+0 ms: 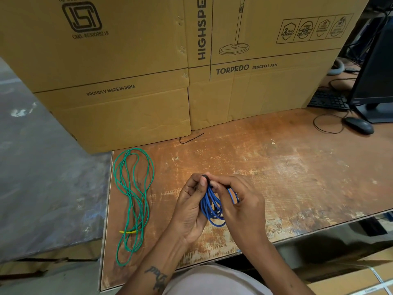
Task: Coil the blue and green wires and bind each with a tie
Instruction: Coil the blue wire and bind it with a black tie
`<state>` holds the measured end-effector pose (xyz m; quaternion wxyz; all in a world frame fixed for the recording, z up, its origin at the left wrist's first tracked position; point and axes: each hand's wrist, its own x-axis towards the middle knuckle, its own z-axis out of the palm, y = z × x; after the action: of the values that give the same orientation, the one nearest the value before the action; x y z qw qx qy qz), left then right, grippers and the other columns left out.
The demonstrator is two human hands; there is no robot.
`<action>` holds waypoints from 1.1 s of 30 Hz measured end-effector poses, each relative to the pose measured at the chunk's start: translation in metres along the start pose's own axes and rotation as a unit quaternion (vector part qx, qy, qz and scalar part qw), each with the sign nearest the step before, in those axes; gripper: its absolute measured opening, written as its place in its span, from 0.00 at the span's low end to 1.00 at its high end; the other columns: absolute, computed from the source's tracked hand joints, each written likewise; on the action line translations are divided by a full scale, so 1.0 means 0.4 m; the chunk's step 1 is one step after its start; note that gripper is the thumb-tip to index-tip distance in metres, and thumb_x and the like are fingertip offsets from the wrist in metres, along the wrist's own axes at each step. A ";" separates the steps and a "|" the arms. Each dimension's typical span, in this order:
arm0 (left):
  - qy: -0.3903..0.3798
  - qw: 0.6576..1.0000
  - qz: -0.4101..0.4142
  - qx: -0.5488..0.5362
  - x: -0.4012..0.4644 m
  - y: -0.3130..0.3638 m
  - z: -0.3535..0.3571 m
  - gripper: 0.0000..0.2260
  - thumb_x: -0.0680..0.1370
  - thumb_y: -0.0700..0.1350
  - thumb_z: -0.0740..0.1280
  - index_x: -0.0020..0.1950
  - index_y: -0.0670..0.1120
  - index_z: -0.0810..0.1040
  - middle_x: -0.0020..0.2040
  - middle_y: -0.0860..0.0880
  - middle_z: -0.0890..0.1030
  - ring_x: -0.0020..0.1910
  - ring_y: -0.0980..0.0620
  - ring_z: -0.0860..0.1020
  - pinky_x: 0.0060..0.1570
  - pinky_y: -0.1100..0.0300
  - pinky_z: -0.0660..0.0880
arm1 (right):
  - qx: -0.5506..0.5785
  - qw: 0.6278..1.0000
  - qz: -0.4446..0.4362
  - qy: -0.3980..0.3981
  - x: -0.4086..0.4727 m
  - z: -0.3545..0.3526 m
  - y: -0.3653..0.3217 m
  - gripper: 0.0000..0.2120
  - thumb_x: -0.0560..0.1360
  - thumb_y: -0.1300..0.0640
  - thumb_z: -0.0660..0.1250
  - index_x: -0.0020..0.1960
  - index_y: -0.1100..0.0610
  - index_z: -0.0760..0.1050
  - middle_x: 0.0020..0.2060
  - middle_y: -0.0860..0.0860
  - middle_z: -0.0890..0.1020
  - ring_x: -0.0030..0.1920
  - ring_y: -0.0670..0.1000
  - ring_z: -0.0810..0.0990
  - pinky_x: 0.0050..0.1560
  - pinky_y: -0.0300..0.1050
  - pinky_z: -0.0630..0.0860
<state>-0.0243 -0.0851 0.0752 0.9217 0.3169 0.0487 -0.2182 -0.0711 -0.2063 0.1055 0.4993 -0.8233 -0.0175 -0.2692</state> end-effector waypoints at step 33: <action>0.021 0.994 0.066 0.080 -0.010 0.003 0.020 0.02 0.77 0.40 0.68 0.44 0.43 0.77 0.47 0.47 0.81 0.43 0.51 0.82 0.47 0.59 0.81 | 0.058 0.994 0.091 0.018 0.010 -0.048 0.007 0.07 0.77 0.57 0.77 0.54 0.50 0.87 0.47 0.45 0.87 0.48 0.50 0.87 0.50 0.50 0.83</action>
<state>-0.0278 -0.0874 0.0832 0.9047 0.3965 0.0299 -0.1532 -0.0751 -0.2245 0.1117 0.5691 -0.7860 0.0511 -0.2361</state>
